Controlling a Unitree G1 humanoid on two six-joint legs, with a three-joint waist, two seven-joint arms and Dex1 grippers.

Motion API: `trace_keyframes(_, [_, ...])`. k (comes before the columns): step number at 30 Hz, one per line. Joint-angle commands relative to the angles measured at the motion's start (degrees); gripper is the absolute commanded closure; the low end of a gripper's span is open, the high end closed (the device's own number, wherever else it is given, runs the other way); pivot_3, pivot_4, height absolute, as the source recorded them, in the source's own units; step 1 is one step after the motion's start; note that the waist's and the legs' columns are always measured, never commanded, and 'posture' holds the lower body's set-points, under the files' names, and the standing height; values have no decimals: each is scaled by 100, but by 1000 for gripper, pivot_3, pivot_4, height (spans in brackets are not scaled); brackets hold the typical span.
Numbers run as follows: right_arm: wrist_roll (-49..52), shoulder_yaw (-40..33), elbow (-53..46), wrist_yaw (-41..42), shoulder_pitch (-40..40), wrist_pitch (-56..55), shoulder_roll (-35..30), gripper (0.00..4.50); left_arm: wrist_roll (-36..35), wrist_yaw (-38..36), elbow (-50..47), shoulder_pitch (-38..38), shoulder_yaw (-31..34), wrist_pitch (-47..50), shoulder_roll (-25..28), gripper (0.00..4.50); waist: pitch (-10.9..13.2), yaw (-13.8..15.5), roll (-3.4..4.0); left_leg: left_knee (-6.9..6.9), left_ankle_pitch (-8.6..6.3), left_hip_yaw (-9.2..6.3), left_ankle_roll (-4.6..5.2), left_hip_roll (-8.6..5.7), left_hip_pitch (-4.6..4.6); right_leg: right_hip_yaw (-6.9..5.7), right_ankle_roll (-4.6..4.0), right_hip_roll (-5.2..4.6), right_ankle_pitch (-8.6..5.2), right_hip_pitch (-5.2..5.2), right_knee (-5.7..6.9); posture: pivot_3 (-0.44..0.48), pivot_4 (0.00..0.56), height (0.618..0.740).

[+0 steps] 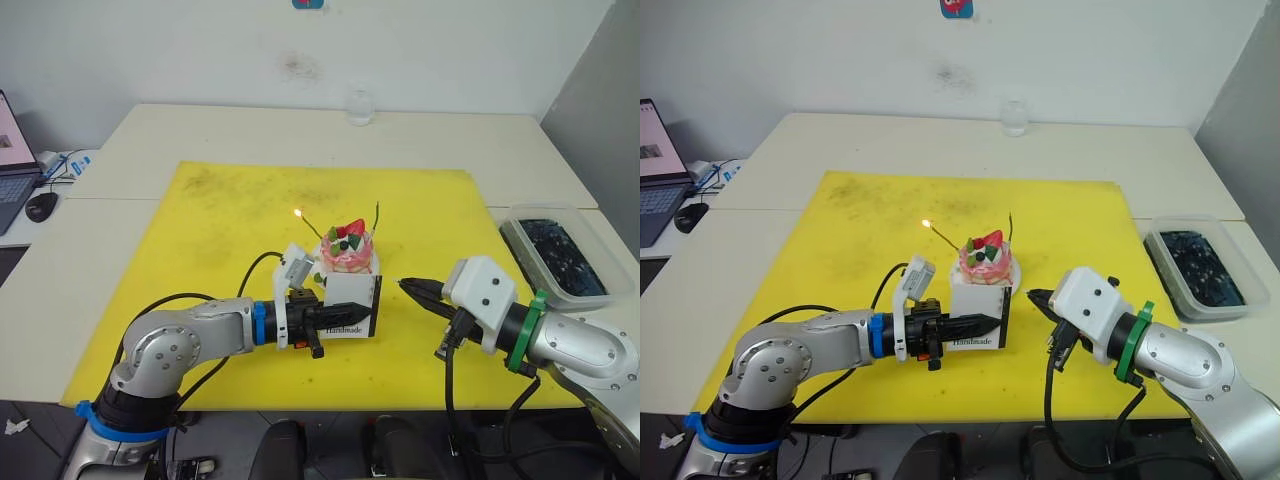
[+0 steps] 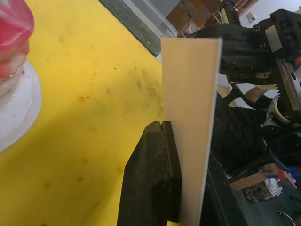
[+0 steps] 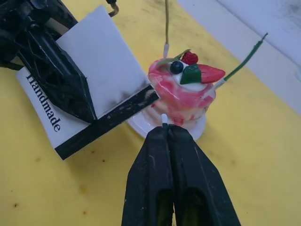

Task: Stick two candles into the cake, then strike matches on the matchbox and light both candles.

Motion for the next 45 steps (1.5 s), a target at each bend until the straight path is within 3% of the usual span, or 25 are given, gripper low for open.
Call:
trace_keyframes(1, [82,98,-132,46,-156,28,-104,4466,133,-176,-80,-109,24,-96,-64,4500,0,-1,0,0,0,1,0,0,0,1,0,0,0,0,0,0,150,740])
trace_keyframes(31, [-17,779,-71,-199,-306,172,-121,4466,840,-594,-242,62,37,-95,-207,4500,0,-3,0,2,0,1,0,2,0,1,1,0,1,0,1,0,150,740])
trace_keyframes(38, [135,687,-107,-273,-319,336,46,4466,1406,-678,-228,128,-64,-443,-191,4500,0,-2,0,2,0,1,0,2,1,1,1,0,1,0,1,0,150,740])
trace_keyframes(45, [73,835,-53,-480,-437,519,177,4466,1526,-769,-309,225,-64,-491,-190,4500,0,-3,0,2,0,0,0,3,0,-1,1,0,1,0,1,0,150,740])
